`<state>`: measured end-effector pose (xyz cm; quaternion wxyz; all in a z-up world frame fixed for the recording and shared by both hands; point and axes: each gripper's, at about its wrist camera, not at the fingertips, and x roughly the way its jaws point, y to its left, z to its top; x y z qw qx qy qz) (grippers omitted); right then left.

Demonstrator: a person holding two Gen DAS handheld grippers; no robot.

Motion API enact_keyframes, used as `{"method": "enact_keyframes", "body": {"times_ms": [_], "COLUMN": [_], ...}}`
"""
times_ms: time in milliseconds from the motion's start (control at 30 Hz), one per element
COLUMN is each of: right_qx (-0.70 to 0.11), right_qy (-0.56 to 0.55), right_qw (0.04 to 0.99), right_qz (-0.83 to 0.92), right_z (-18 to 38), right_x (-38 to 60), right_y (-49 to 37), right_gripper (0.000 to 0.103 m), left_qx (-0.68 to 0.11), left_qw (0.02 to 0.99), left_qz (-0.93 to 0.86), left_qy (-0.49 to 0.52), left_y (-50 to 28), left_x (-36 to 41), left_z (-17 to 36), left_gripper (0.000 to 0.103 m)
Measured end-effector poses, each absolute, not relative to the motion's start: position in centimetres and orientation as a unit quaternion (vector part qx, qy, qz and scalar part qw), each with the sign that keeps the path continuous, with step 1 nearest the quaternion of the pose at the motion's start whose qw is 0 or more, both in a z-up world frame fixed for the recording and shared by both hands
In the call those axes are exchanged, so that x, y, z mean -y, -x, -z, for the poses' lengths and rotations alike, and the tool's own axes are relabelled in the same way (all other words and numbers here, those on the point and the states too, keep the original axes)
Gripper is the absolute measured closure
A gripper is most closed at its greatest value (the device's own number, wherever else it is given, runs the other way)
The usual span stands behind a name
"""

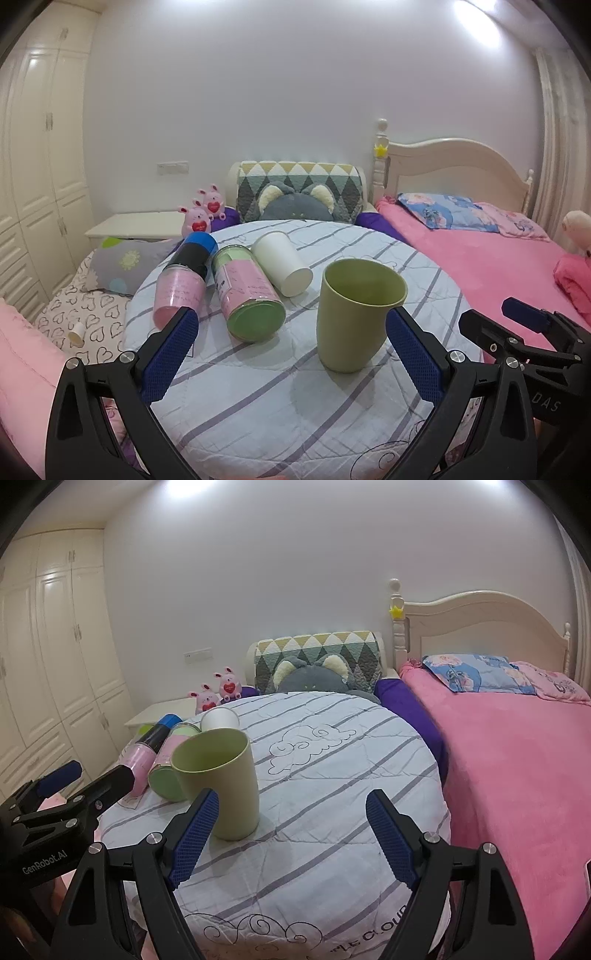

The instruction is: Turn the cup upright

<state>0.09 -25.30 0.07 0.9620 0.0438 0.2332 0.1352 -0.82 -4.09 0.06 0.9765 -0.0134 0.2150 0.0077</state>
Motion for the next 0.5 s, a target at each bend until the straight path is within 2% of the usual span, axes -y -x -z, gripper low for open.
{"method": "enact_keyframes", "body": {"times_ms": [500], "right_qx": [-0.237], "right_qy": [-0.041], "right_qw": [0.961], "right_qz": [-0.135], "right_z": [0.14], "right_x": [25.07], "right_y": [-0.28], "right_gripper": [0.02], "left_qx": [-0.212], "left_qw": [0.977], "left_qz": [-0.016], "left_qy": [0.016], "left_y": [1.03], "left_x": [4.1], "left_z": [-0.14], "left_gripper": [0.0]}}
